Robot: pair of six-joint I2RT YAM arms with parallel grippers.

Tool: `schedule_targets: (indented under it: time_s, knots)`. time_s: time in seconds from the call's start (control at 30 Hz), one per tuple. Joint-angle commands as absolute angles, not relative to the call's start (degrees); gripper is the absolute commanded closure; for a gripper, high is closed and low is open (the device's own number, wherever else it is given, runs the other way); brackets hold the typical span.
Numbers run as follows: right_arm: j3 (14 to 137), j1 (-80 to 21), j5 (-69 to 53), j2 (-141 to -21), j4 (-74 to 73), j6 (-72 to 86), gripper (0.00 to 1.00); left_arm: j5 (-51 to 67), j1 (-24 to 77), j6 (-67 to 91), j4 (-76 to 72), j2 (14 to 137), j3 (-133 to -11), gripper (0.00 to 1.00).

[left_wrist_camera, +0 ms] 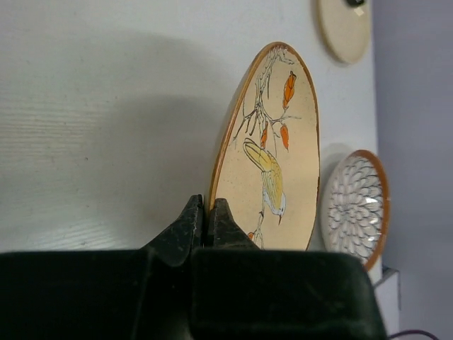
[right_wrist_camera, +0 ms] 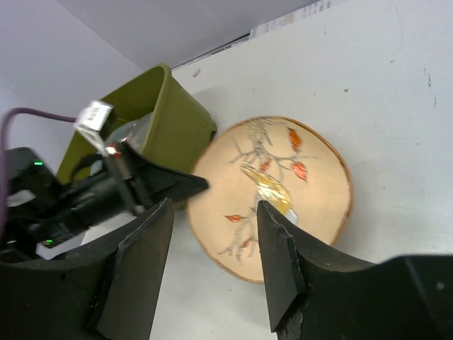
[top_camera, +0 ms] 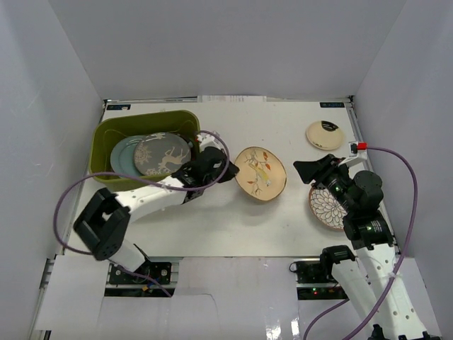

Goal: Place the plates into the plastic bin on the countertop

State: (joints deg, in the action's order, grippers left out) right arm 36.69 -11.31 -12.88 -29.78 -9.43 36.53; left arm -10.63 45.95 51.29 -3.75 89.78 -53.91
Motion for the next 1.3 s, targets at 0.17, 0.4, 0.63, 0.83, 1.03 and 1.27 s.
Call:
schedule_targets:
  time_s: [0.17,0.4,0.63,0.83,1.03,1.27]
  knots:
    - [38.50,-11.25,-14.50,-30.76,-4.92,37.53,0.43,-1.50,35.79,52.56,-3.44,61.28,-58.53,1.00]
    - [37.27,-11.42,-15.91,-31.90,-4.22,37.71,0.43,-4.74,21.20,45.01,14.65,52.30,-66.52,1.00]
    - [36.30,-11.43,-17.14,-32.69,-4.92,36.57,0.43,7.01,-0.94,45.69,15.65,53.96,-64.87,1.00]
    - [35.60,-11.43,-16.70,-32.70,-5.89,35.42,0.43,14.51,-11.95,46.41,13.80,55.98,-62.67,1.00]
    - [33.23,-11.43,-17.14,-32.87,-4.31,35.68,0.43,14.50,-13.01,46.41,12.39,58.36,-57.49,1.00]
    - [30.94,-11.51,-17.23,-33.22,-3.69,35.59,0.43,11.52,-13.01,45.26,11.95,58.18,-51.51,1.00]
